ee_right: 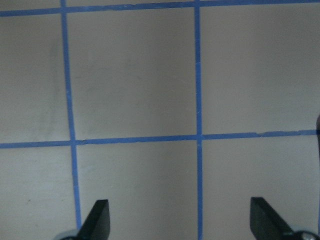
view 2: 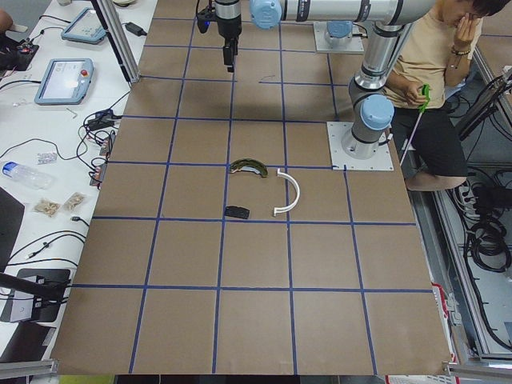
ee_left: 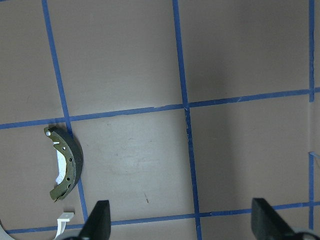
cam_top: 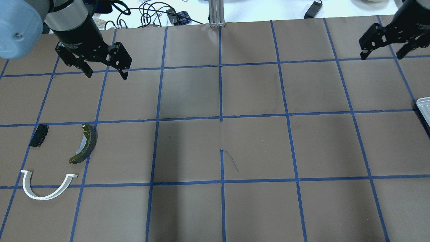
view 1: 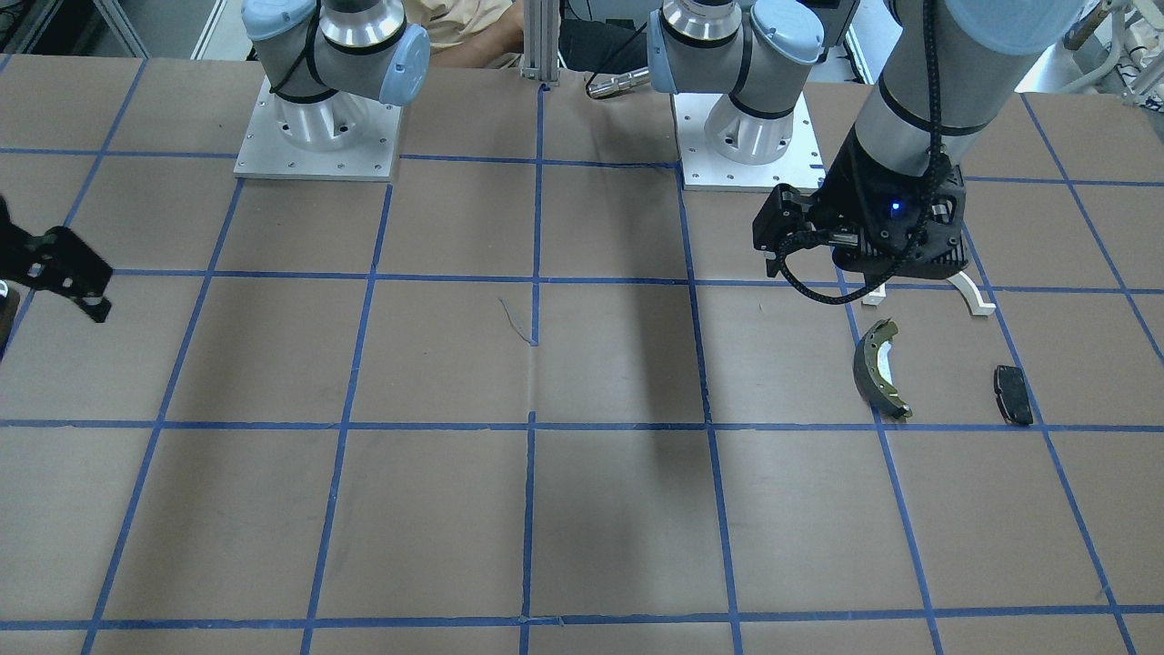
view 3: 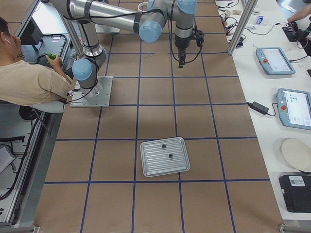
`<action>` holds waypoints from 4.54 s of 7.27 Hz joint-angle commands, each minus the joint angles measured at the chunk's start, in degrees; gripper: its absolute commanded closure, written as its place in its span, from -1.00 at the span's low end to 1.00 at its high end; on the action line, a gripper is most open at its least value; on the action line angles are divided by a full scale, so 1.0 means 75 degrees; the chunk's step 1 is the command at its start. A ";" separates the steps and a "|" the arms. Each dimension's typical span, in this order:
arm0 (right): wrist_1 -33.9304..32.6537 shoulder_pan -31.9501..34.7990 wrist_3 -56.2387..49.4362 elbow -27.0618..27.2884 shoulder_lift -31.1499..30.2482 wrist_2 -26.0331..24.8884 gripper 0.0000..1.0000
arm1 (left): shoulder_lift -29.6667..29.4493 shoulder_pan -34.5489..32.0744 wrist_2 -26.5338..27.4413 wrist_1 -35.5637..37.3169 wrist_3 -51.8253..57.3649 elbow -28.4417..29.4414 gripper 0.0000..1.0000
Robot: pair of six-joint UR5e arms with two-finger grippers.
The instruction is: Place bearing gear from tray to pile
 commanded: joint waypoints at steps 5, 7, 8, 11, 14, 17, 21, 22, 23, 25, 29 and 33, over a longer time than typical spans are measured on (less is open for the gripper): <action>-0.2600 -0.3297 -0.4183 0.0004 0.2476 -0.0084 -1.00 | -0.0003 -0.0001 0.0006 -0.0013 0.0000 -0.0002 -1.00; -0.2777 -0.3826 -0.5027 0.0016 0.3098 -0.0073 -1.00 | -0.0014 -0.0001 0.0006 -0.0001 0.0000 -0.0002 -1.00; -0.2964 -0.3990 -0.5750 0.0004 0.3309 -0.0096 -1.00 | -0.0003 -0.0001 0.0006 -0.0001 -0.0011 -0.0002 -1.00; -0.3259 -0.4144 -0.6470 0.0004 0.3698 -0.0096 -1.00 | -0.0014 -0.0001 0.0006 -0.0001 0.0000 -0.0002 -1.00; -0.3597 -0.4168 -0.6577 -0.0043 0.3955 -0.0084 -0.80 | -0.0003 -0.0001 0.0006 -0.0001 0.0000 -0.0002 -1.00; -0.3576 -0.4191 -0.6589 -0.0031 0.3980 -0.0108 -0.38 | -0.0003 -0.0001 0.0006 -0.0001 0.0000 -0.0002 -1.00; -0.3576 -0.4191 -0.6496 -0.0054 0.4003 -0.0096 0.88 | -0.0014 -0.0001 0.0006 0.0011 0.0000 -0.0002 -1.00; -0.3564 -0.4191 -0.6472 -0.0043 0.3910 -0.0108 1.00 | -0.0003 -0.0001 0.0017 -0.0001 0.0000 -0.0013 -1.00; -0.3529 -0.4145 -0.6333 -0.0031 0.3724 -0.0119 1.00 | -0.0003 -0.0001 0.0029 -0.0001 0.0000 -0.0014 -1.00; -0.3214 -0.3621 -0.5154 0.0074 0.3103 -0.0003 1.00 | -0.0003 -0.0001 0.0018 -0.0001 0.0000 -0.0002 -1.00; -0.2347 -0.0638 -0.1366 0.0506 0.2482 -0.0002 1.00 | -0.0003 0.0011 0.0041 -0.0013 0.0000 -0.0002 -1.00; -0.2368 0.3966 0.3738 0.0625 0.2233 0.0219 1.00 | -0.0014 -0.0001 0.0006 0.0010 0.0000 -0.0014 -1.00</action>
